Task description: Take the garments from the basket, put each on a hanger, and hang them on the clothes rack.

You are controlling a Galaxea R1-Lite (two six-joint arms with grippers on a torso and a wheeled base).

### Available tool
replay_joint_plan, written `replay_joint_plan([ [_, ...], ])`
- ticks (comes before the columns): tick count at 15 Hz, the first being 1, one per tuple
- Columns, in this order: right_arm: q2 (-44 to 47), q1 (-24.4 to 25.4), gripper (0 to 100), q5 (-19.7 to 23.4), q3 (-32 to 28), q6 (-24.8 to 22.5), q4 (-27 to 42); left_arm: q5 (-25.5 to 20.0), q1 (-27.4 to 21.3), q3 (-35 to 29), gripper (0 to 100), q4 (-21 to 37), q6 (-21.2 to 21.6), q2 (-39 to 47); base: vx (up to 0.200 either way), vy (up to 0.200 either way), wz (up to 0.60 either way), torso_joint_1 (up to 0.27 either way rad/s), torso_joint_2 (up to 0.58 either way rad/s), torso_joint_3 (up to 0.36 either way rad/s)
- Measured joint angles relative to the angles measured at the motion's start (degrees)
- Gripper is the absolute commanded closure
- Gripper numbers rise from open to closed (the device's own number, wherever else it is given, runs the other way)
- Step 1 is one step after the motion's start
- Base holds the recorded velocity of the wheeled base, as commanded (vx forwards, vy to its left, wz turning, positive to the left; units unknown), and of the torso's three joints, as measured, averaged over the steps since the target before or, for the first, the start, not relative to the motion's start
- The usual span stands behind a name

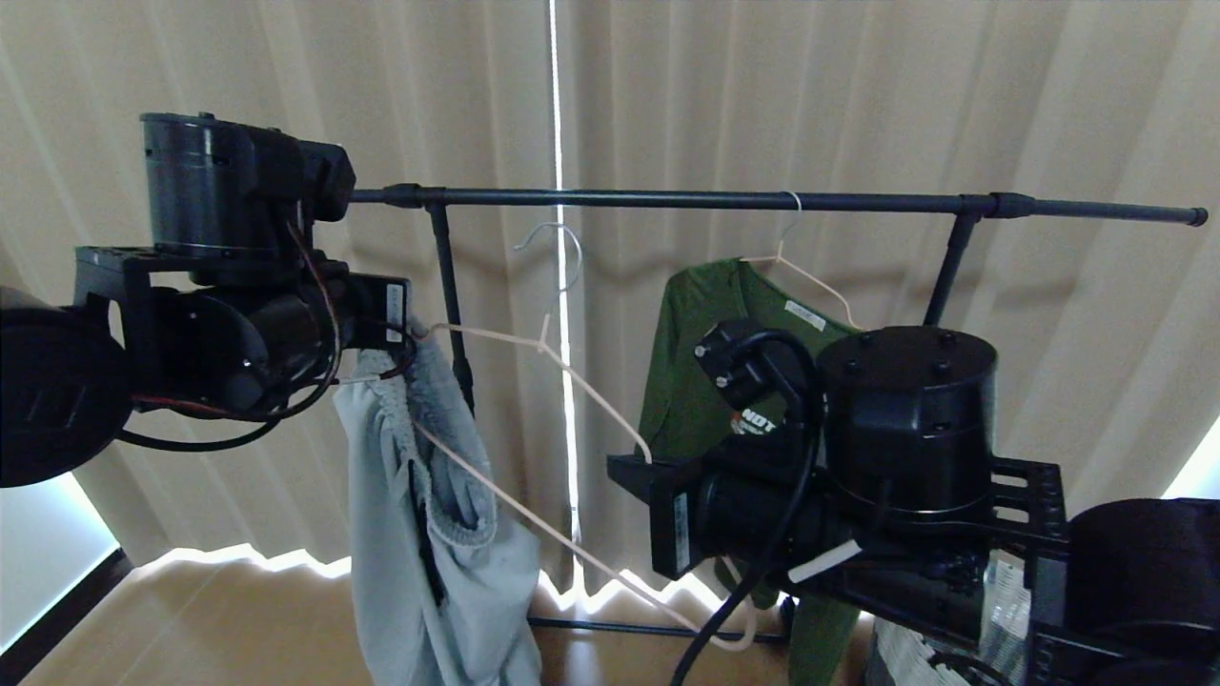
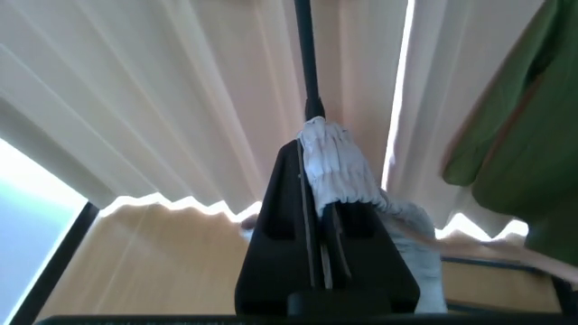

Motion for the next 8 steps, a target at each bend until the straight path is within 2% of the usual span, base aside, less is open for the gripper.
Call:
replay_joint_plan([
  [3, 3.40, 0.11, 100, -0.11, -2.93, 1.12, -0.02, 0.05, -1.30, 0.16, 100, 0.07, -1.17, -1.10, 0.000, 0.000, 0.00, 0.000, 0.00, 0.000],
  [8, 7.89, -0.22, 100, 0.00, -7.77, 2.17, 0.00, -0.04, -6.97, 1.49, 100, 0.11, -4.91, -3.50, 0.000, 0.000, 0.00, 0.000, 0.00, 0.000],
])
